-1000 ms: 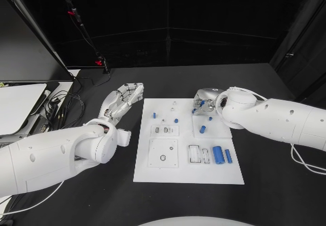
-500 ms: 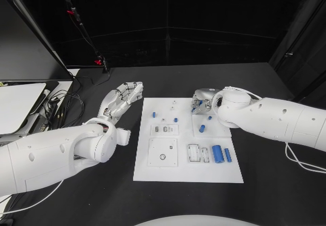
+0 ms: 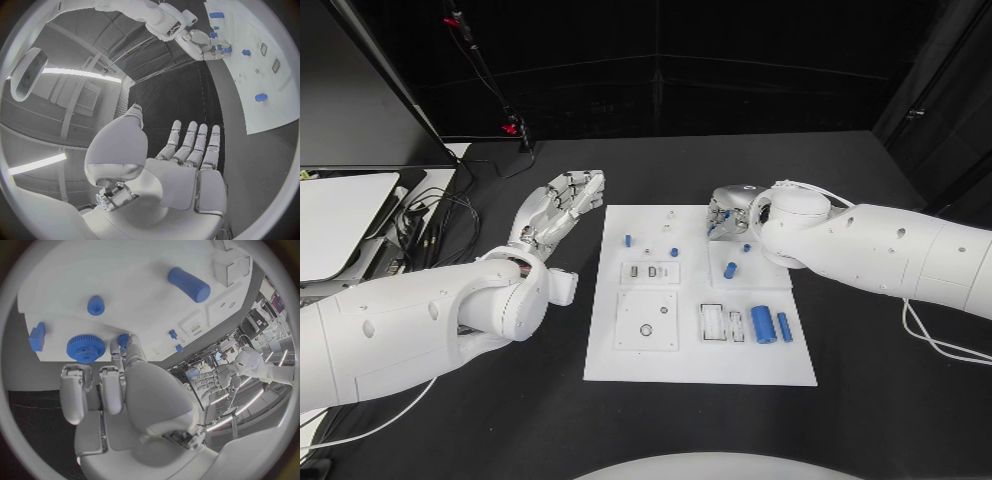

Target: Assemble the parts on the task board

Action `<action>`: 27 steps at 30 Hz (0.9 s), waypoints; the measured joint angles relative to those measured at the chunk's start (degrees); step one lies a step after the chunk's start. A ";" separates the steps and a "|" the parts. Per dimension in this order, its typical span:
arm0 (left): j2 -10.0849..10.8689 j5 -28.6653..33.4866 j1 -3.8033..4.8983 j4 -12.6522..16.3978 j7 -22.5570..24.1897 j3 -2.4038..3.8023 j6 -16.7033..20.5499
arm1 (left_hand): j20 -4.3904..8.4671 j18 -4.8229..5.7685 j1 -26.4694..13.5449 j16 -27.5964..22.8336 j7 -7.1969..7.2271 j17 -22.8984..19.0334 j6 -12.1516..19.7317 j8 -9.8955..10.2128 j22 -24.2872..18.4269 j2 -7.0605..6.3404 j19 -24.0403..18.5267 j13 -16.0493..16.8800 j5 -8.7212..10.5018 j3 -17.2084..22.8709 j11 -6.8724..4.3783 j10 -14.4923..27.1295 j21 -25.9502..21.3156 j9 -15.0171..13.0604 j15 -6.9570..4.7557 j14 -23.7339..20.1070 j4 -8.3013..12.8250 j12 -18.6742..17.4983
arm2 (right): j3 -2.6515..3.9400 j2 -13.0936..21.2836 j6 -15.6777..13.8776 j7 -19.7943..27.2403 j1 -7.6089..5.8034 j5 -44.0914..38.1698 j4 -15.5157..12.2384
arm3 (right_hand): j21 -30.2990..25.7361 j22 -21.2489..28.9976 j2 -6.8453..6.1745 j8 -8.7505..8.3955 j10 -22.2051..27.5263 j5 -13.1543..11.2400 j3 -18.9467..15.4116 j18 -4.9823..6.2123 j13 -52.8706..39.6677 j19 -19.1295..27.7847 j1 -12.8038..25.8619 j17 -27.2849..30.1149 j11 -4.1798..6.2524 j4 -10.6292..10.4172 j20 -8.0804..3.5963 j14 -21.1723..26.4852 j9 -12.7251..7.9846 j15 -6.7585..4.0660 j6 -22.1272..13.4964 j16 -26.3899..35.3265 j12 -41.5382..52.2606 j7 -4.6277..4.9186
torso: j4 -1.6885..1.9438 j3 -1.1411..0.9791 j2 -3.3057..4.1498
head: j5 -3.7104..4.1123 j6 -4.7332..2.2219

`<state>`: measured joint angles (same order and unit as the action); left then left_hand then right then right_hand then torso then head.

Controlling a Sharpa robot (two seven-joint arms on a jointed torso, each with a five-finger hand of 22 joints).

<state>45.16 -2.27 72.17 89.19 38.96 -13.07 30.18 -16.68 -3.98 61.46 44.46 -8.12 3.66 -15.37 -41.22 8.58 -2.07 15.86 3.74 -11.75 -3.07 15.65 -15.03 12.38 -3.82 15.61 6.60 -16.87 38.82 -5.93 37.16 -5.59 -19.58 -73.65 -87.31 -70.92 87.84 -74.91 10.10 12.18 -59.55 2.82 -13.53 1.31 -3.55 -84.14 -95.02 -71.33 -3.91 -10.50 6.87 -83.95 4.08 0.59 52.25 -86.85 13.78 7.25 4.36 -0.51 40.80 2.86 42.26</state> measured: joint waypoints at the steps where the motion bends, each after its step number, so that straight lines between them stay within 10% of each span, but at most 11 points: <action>1: 0.01 0.00 0.00 0.00 0.00 0.00 0.00 | 0.00 0.00 0.00 0.00 0.00 0.00 0.00 0.00 0.00 0.00 0.00 0.00 0.00 0.00 0.00 0.00 0.00 0.00 0.00 0.00 0.00 0.00 | 0.00 -0.02 0.07 -0.06 0.00 -0.02 0.01 | 0.00 0.00 0.04 0.15 -0.38 0.00 0.17 0.00 0.02 0.04 -0.70 -0.05 0.03 -0.03 -0.06 -0.12 0.03 -0.12 0.53 0.00 -0.04 -0.07 | 0.00 0.01 0.00 | -0.03 0.03; 14: 0.04 0.00 0.02 -0.07 0.00 0.00 -0.03 | 0.00 0.00 0.23 0.00 0.00 0.00 0.00 0.00 -0.01 0.22 0.00 0.00 0.00 0.00 0.00 0.00 0.00 0.00 0.00 0.00 0.00 0.00 | -0.07 0.22 -2.65 -0.13 0.34 -1.13 -0.19 | 0.00 0.00 0.32 1.21 -5.78 -0.40 1.49 0.00 0.25 0.21 -4.70 -0.45 0.74 0.52 -0.63 0.01 0.42 -0.81 5.54 0.00 -3.09 -0.60 | -0.03 0.03 -0.07 | -0.08 0.22; 27: -0.15 -0.01 0.02 -0.52 0.00 0.00 -0.21 | 0.00 0.00 -0.04 0.00 0.00 0.00 0.00 0.00 -0.01 0.49 0.00 0.00 -0.30 0.16 0.00 0.00 0.00 0.00 0.00 0.00 -0.16 0.00 | -0.01 0.97 -14.51 4.65 0.39 -1.71 -1.16 | 0.23 0.00 -0.20 0.23 -7.21 -0.32 1.62 -0.01 0.17 0.21 -5.34 -0.92 0.53 0.04 -0.63 0.01 -0.17 -0.81 6.91 0.00 -5.46 -0.43 | -0.05 0.02 -0.05 | -0.75 -0.28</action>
<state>45.00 -2.28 72.19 88.67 38.96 -13.07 29.97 -16.68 -3.98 61.43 44.46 -8.12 3.66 -15.37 -41.22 8.57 -1.57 15.86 3.74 -12.05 -2.91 15.65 -15.03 12.38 -3.82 15.61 6.60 -17.02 38.82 -5.94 38.13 -20.11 -14.93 -73.26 -89.02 -72.08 88.07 -74.91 9.90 12.41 -66.76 2.50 -11.90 1.30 -3.38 -83.92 -100.37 -72.25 -3.38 -10.46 6.24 -83.94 3.92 -0.22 59.16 -86.85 8.31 6.82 4.31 -0.49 40.75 2.10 41.98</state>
